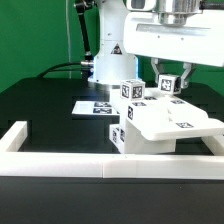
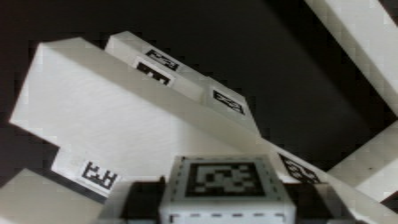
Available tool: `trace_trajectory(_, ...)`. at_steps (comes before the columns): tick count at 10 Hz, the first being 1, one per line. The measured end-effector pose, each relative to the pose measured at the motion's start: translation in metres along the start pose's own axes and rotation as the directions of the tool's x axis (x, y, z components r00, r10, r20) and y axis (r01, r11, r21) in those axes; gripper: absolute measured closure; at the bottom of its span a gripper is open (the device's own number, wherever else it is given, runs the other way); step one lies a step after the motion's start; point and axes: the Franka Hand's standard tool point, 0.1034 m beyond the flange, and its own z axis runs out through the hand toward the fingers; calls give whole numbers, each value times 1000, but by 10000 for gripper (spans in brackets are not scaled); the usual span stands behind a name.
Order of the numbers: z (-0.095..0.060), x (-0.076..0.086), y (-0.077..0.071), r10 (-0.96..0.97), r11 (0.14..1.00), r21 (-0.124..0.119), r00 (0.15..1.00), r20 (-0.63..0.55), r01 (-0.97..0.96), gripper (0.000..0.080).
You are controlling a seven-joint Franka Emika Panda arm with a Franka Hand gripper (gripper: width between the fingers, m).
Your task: Assemble chair
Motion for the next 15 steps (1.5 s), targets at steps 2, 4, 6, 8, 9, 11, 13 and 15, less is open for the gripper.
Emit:
trace_trajectory(2,0,0,0,-7,1000,0,1000,0,7,506)
trace_trajectory(4,0,-2,-2,-60,998,-10,998,-8,60,306)
trace_trajectory(6,-2,-1,-4,-224,975,-4,975,-16,224,158)
trace_trajectory(8,-1,-1,-3,-294,956,-6,956,-15,294,152)
trace_trajectory(9,-1,-1,-3,-317,948,-7,948,-15,317,152)
trace_trajectory(11,-1,-2,-6,-468,884,-17,883,-30,468,151)
trace_trajectory(13,-3,-1,-8,-607,795,-24,793,-46,607,151)
trace_trajectory(15,-4,-1,-8,-717,697,-29,695,-49,717,151)
